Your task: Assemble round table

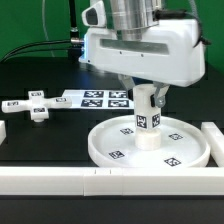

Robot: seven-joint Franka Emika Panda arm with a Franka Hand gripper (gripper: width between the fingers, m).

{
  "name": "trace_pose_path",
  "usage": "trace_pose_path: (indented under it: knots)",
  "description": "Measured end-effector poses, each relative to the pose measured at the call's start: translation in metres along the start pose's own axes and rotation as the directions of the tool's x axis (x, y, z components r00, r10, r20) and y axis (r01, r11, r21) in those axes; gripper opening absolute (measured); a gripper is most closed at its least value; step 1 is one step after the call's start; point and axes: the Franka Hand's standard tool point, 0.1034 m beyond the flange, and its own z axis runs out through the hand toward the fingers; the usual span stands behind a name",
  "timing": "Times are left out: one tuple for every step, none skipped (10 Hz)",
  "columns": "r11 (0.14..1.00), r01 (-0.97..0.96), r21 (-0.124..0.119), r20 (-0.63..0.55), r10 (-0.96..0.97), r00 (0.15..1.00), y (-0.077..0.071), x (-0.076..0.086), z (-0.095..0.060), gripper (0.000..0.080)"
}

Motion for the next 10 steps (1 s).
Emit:
trace_pose_path:
  knots:
    - [0.994, -0.109, 0.009, 0.007, 0.109, 0.994, -0.0013, -0.0022, 0.0008, 0.0409]
    - [0.967, -0.255, 0.031, 0.019, 0.254, 0.967, -0.0030, -0.0031, 0.0017, 0.0409]
    - [0.939, -0.344, 0.032, 0.029, 0.343, 0.939, -0.0039, -0.0043, 0.0020, 0.0409]
    - [0.915, -0.401, 0.034, 0.043, 0.399, 0.916, -0.0037, -0.0034, 0.0020, 0.0409]
    - [0.889, -0.457, 0.031, 0.051, 0.456, 0.889, -0.0040, -0.0033, 0.0018, 0.0409]
    - [0.872, -0.489, 0.030, 0.056, 0.486, 0.872, -0.0048, -0.0049, 0.0022, 0.0416]
    - [0.889, -0.457, 0.032, 0.055, 0.455, 0.889, -0.0048, -0.0051, 0.0023, 0.0416]
    - [0.898, -0.439, 0.032, 0.055, 0.437, 0.898, -0.0049, -0.0053, 0.0024, 0.0582]
    - [0.900, -0.435, 0.033, 0.055, 0.433, 0.900, -0.0049, -0.0053, 0.0024, 0.0635]
    - [0.948, -0.315, 0.040, 0.049, 0.313, 0.948, -0.0042, -0.0039, 0.0021, 0.0645]
